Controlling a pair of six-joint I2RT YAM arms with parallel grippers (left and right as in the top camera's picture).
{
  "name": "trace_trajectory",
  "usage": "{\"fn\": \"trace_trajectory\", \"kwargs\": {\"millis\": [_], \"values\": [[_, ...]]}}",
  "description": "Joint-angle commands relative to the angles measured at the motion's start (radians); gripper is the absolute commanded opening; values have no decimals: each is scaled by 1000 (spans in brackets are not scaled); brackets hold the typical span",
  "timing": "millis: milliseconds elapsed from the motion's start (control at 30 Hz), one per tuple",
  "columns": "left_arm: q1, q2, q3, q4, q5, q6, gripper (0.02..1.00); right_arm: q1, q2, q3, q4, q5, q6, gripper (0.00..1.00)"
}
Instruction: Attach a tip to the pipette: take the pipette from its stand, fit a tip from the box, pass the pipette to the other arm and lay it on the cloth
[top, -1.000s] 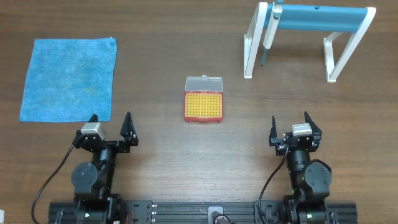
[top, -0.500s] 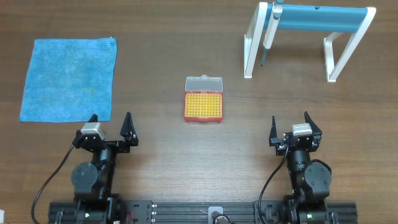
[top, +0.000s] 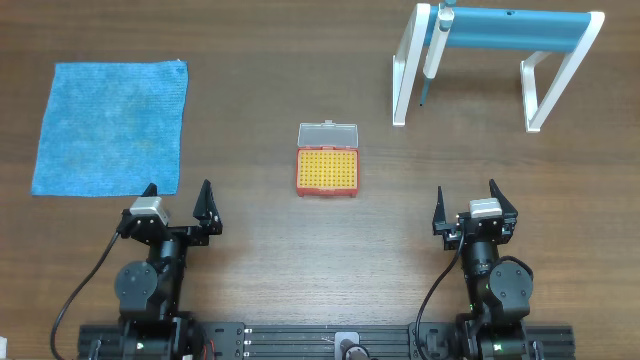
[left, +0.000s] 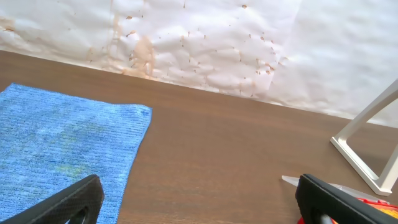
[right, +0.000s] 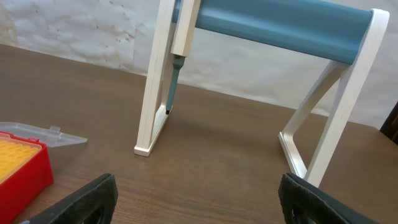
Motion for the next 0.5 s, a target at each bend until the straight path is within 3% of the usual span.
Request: {"fn": "trace_trajectory", "kwargs": {"millis": [33, 67, 167, 233, 333, 400, 500], "values": [[4, -7, -3, -6, -10, -1, 996, -4, 266, 218, 0, 16, 19, 840], [4, -7, -3, -6, -10, -1, 996, -4, 404, 315, 0, 8, 19, 840], [4, -7, -3, -6, -10, -1, 996, -4, 782, 563, 68, -154, 19, 840], [4, -7, -3, -6, -10, -1, 996, -5, 982, 655, 192, -199, 19, 840], [4, -7, -3, -6, -10, -1, 996, -10, 1197, 679, 480, -145, 58, 840], [4, -7, -3, -6, -10, -1, 996, -11, 1275, 679, 579, -39, 203, 842], [4, -7, -3, -6, -10, -1, 996, -9, 1384, 679, 675, -28, 347, 842]]}}
